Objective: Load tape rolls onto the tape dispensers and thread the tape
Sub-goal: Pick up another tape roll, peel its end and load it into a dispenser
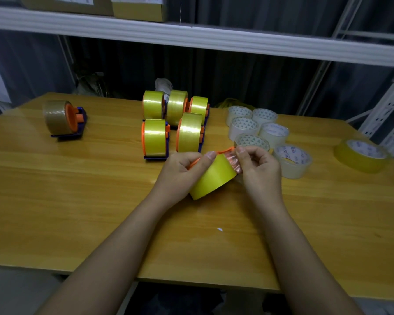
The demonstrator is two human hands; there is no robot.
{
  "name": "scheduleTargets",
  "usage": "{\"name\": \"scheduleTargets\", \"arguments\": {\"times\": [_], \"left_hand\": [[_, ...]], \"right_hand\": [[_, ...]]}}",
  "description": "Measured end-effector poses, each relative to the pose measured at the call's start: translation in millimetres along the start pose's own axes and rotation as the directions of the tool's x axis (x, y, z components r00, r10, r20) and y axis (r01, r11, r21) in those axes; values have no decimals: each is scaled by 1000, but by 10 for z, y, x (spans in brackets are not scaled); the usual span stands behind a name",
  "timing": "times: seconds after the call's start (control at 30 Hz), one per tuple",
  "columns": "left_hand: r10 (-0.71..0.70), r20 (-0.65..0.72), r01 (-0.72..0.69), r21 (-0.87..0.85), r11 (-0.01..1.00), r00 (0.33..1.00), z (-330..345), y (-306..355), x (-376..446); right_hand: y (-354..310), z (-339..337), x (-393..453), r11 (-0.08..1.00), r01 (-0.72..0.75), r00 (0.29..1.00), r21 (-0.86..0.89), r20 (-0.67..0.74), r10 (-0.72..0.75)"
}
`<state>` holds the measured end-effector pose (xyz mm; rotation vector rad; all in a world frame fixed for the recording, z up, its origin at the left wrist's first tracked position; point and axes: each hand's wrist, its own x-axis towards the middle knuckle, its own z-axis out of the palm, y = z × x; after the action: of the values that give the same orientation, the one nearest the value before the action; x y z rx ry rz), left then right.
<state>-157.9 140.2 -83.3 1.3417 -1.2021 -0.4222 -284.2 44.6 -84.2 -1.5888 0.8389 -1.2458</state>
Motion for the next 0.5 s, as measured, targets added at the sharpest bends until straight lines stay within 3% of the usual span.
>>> {"name": "scheduleTargets", "arguments": {"times": [0.13, 0.3, 0.5], "left_hand": [[-7, 27, 7, -10, 1000, 1000, -50, -18, 19], [-79, -13, 78, -29, 997, 997, -68, -21, 33], [-53, -9, 53, -55, 997, 999, -104, -18, 52]], "right_hand": [[15, 20, -21, 990, 107, 993, -93, 59, -102], [16, -5, -7, 978, 109, 989, -175, 118, -89], [21, 12, 57, 953, 163, 980, -257, 156, -125]]}}
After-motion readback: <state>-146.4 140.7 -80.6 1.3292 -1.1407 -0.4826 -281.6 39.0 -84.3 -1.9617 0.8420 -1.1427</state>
